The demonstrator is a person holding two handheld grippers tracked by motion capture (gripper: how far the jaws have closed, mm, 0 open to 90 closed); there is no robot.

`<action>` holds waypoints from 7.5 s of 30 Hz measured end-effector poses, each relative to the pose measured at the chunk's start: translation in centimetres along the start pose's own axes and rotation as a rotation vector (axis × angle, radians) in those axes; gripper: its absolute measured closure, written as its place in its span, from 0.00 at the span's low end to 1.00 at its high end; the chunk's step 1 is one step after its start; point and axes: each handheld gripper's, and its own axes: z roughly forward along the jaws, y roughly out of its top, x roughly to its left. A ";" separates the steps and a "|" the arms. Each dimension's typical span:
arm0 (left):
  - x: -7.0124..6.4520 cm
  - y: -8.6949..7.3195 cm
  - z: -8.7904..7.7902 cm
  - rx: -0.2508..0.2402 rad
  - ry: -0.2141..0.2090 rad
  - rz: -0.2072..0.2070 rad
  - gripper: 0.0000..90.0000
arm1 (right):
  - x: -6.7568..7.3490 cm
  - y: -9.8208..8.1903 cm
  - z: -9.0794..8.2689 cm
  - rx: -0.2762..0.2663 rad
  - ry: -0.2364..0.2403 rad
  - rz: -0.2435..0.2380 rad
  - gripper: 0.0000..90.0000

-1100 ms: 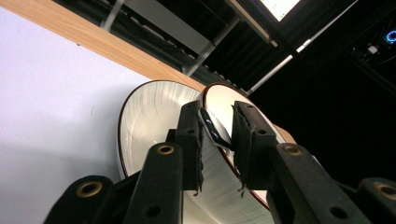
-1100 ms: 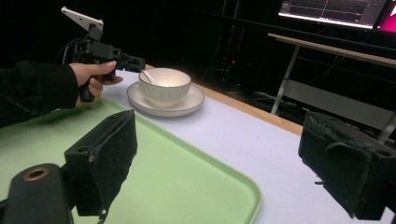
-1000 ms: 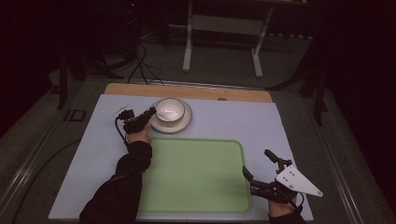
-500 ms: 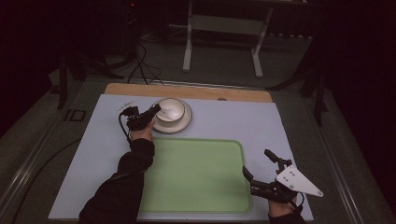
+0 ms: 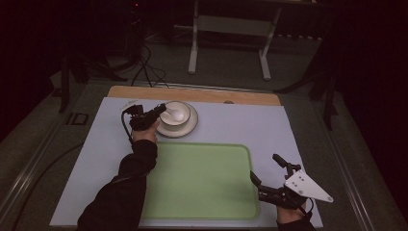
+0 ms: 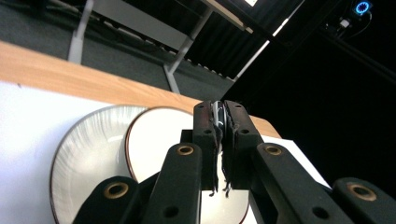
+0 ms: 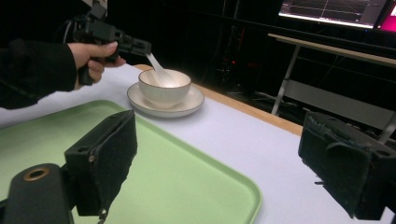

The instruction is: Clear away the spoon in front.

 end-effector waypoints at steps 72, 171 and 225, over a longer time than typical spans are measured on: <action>-10.1 0.6 -8.5 0.849 -0.458 0.518 0.94 | 0.3 0.1 0.3 0.014 0.008 -0.012 0.13; -7.7 -9.8 -1.6 0.825 -0.088 0.329 0.99 | 0.3 -0.1 0.8 0.054 0.056 -0.011 0.13; -8.8 -4.1 -7.7 0.548 -0.314 0.458 0.30 | 0.3 -0.4 1.1 0.066 0.056 -0.001 0.13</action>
